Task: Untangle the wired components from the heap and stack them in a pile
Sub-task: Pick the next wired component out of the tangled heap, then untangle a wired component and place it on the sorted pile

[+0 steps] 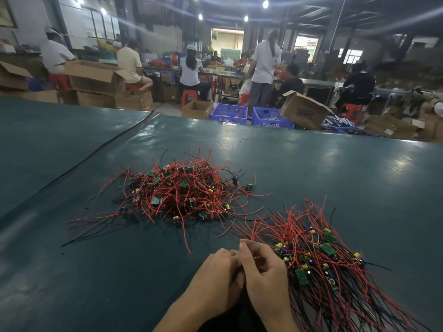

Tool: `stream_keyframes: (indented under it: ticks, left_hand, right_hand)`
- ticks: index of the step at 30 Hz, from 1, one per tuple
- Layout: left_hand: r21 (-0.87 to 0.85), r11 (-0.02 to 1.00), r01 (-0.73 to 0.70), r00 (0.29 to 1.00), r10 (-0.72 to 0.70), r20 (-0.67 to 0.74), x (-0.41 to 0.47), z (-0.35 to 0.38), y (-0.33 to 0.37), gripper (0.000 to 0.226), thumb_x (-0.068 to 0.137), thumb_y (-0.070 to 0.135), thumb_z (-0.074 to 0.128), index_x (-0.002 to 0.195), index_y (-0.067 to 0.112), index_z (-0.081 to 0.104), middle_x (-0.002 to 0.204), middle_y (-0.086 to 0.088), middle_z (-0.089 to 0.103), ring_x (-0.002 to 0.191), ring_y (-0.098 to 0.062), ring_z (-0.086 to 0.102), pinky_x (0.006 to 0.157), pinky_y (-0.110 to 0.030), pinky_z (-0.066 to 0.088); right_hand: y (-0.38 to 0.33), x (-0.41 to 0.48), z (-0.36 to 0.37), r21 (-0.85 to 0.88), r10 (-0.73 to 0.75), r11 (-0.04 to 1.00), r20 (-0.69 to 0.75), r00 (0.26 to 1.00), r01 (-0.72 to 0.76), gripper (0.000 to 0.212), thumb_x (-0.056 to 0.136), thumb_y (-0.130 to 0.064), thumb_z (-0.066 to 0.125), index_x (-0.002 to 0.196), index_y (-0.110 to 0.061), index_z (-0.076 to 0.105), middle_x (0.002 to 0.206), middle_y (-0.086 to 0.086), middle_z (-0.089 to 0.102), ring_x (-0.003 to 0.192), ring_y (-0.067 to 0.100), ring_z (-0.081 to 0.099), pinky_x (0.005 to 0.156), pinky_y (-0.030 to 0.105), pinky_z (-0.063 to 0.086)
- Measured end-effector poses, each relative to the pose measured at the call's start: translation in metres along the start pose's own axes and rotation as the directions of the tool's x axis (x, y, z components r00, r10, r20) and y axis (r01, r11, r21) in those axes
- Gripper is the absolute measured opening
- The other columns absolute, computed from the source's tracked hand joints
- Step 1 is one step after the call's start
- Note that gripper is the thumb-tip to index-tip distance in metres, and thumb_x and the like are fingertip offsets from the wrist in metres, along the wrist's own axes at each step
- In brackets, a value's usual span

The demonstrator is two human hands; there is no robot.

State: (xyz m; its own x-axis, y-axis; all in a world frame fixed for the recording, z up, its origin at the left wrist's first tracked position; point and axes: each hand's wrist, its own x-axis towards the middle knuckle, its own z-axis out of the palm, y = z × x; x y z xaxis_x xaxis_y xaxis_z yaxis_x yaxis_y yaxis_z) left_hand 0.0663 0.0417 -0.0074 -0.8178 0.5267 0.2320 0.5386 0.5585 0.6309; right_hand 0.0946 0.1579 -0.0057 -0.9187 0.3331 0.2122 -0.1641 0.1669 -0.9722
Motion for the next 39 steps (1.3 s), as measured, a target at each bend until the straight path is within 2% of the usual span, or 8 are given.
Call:
stream_keyframes:
  ticks: [2, 5, 9, 11, 17, 24, 34, 39]
  left_hand:
    - [0.113, 0.993, 0.016, 1.0, -0.016, 0.001, -0.001, 0.0, -0.006, 0.032, 0.095, 0.028, 0.043, 0.123, 0.034, 0.057, 0.119, 0.021, 0.054, 0.101, -0.005, 0.043, 0.099, -0.033, 0.037]
    - [0.12, 0.993, -0.014, 0.997, 0.022, -0.07, -0.003, -0.001, -0.005, 0.032, 0.092, 0.025, 0.049, 0.121, 0.029, 0.062, 0.13, 0.017, 0.051, 0.117, -0.007, 0.044, 0.102, -0.034, 0.036]
    - [0.189, 0.982, -0.006, 0.892, 0.091, -0.443, 0.0, -0.007, -0.006, 0.018, 0.081, 0.019, 0.066, 0.098, 0.022, 0.073, 0.131, 0.004, 0.059, 0.122, -0.016, 0.05, 0.099, -0.034, 0.041]
    - [0.197, 0.977, 0.08, 0.85, 0.036, -0.526, 0.001, -0.012, -0.015, 0.023, 0.083, 0.018, 0.069, 0.106, 0.022, 0.071, 0.14, -0.001, 0.052, 0.13, -0.018, 0.044, 0.106, -0.033, 0.035]
    - [0.162, 0.848, 0.504, 0.839, -0.437, -0.324, -0.001, -0.026, -0.052, 0.054, 0.096, 0.039, 0.049, 0.147, 0.027, 0.036, 0.163, 0.004, 0.009, 0.147, -0.019, 0.015, 0.116, -0.039, 0.022]
    - [0.284, 0.784, 0.552, 0.829, -0.477, -0.292, 0.002, -0.027, -0.066, 0.061, 0.094, 0.056, 0.041, 0.15, 0.04, 0.023, 0.163, 0.008, -0.007, 0.148, -0.018, 0.003, 0.116, -0.045, 0.012]
    - [0.356, 0.773, 0.525, 0.847, -0.433, -0.309, 0.004, -0.038, -0.078, 0.052, 0.096, 0.054, 0.037, 0.146, 0.042, 0.029, 0.147, 0.015, 0.031, 0.132, -0.019, 0.026, 0.111, -0.042, 0.019]
    - [0.154, 0.86, 0.486, 0.797, -0.363, -0.483, 0.002, -0.04, -0.076, 0.03, 0.091, 0.028, 0.061, 0.122, 0.027, 0.062, 0.11, 0.009, 0.056, 0.102, -0.017, 0.043, 0.095, -0.036, 0.037]
  right_hand:
    - [0.002, 0.001, 0.0, -0.022, 0.032, 0.999, 0.047, 0.998, -0.031, 0.004, 0.089, -0.025, 0.069, 0.089, -0.024, 0.073, 0.079, 0.003, 0.069, 0.074, 0.019, 0.067, 0.07, 0.033, 0.056]
    - [0.004, 0.002, -0.001, -0.051, 0.023, 0.998, 0.066, 0.998, -0.019, 0.006, 0.089, -0.024, 0.068, 0.089, -0.024, 0.074, 0.08, 0.001, 0.071, 0.078, 0.015, 0.068, 0.071, 0.031, 0.056]
    - [0.005, 0.004, -0.002, -0.055, 0.038, 0.998, 0.057, 0.998, -0.035, 0.008, 0.09, -0.019, 0.068, 0.087, -0.023, 0.073, 0.077, -0.005, 0.072, 0.071, 0.004, 0.066, 0.066, 0.018, 0.051]
    - [0.007, 0.004, -0.002, -0.087, 0.046, 0.995, 0.058, 0.997, -0.041, 0.008, 0.09, -0.02, 0.068, 0.084, -0.025, 0.072, 0.074, -0.012, 0.071, 0.066, 0.0, 0.063, 0.063, 0.013, 0.048]
    - [0.008, 0.003, -0.001, -0.136, 0.051, 0.99, 0.09, 0.995, -0.039, 0.007, 0.089, -0.025, 0.068, 0.086, -0.031, 0.071, 0.074, -0.008, 0.07, 0.072, 0.001, 0.063, 0.063, 0.01, 0.047]
    - [0.007, 0.001, -0.002, -0.186, 0.044, 0.982, 0.128, 0.991, -0.019, 0.006, 0.09, -0.028, 0.067, 0.088, -0.034, 0.069, 0.074, -0.008, 0.069, 0.073, -0.001, 0.063, 0.064, 0.011, 0.046]
    - [0.01, 0.0, -0.004, -0.216, 0.038, 0.976, 0.147, 0.988, -0.006, 0.01, 0.09, -0.029, 0.067, 0.087, -0.038, 0.066, 0.074, -0.016, 0.067, 0.076, -0.001, 0.063, 0.065, 0.01, 0.047]
    - [0.01, 0.0, -0.004, -0.222, 0.035, 0.975, 0.148, 0.988, -0.001, 0.011, 0.09, -0.028, 0.067, 0.085, -0.038, 0.067, 0.073, -0.017, 0.066, 0.075, -0.002, 0.062, 0.064, 0.01, 0.046]
